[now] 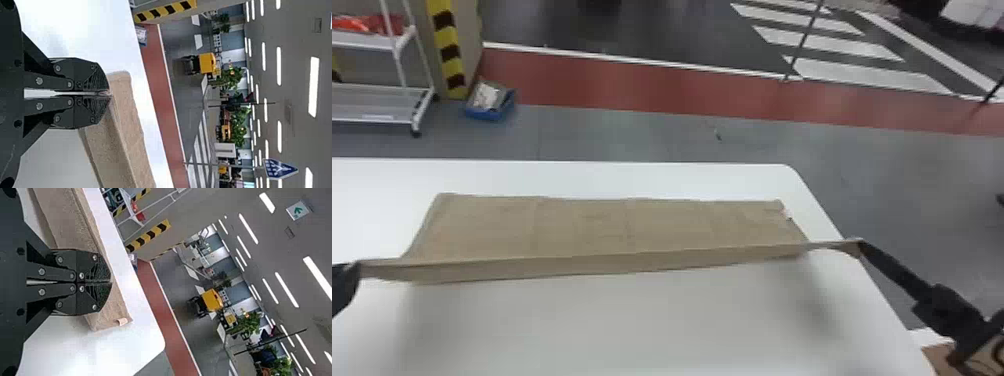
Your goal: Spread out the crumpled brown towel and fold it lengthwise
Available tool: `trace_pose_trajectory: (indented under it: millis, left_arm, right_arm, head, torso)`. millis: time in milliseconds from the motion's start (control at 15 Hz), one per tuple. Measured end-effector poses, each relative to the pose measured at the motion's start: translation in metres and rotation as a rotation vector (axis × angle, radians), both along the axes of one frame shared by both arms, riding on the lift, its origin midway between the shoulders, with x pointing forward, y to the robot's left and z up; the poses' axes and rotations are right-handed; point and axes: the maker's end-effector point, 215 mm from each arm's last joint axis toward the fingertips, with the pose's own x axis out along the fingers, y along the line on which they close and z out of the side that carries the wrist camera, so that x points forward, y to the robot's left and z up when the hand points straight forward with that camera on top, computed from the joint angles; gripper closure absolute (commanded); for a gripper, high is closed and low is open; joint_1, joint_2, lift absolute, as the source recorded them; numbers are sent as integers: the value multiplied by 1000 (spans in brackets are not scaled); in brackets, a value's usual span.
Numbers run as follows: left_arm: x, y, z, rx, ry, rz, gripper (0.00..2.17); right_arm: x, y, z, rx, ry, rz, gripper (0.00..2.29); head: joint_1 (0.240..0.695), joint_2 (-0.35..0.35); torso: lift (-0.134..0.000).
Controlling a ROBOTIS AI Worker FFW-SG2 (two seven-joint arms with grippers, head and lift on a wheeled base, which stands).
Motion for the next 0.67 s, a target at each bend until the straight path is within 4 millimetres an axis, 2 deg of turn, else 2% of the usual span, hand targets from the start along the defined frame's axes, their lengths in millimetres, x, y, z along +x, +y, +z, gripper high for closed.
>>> trace_pose_trajectory:
  millis: [400, 667]
  left_arm:
    - [-27, 15, -5, 3, 89, 18, 1089]
    - [-41, 24, -18, 4, 157, 45, 1089]
  right_arm:
    - [-6, -7, 1, 5, 5, -7, 1420]
    - [-9, -9, -1, 9, 8, -8, 1420]
  head:
    - [695, -292]
    - [695, -288]
  torso:
    - [-124]
    - [-124]
